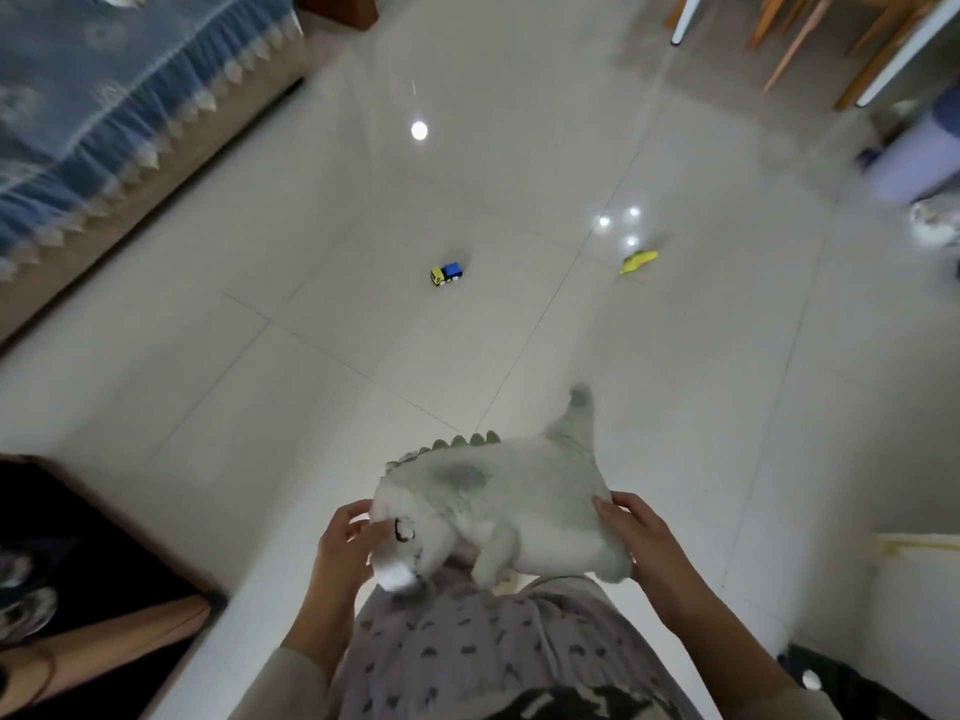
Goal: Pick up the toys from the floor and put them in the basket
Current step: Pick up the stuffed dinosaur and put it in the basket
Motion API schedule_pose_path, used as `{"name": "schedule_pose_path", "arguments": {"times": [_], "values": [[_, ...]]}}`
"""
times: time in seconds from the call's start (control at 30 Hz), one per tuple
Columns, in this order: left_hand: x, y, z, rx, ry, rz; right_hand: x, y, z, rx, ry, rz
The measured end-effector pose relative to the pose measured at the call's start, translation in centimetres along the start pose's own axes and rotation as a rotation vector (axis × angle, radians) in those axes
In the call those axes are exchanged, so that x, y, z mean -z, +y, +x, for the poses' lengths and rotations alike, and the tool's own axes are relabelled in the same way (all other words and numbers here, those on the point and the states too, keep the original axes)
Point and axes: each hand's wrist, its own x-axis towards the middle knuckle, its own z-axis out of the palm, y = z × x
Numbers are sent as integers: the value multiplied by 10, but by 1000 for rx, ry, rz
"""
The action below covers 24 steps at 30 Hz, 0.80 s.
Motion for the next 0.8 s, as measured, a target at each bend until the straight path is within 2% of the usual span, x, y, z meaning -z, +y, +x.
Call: {"name": "schedule_pose_path", "arguments": {"times": [0.27, 0.47, 0.8], "values": [[-21, 79, 72, -45, -78, 86, -3, -69, 60, 22, -6, -13], [-51, 167, 141, -57, -88, 163, -21, -125, 115, 2, 39, 7], [-125, 329, 227, -169, -240, 325, -14, -247, 193, 99, 201, 126]]}}
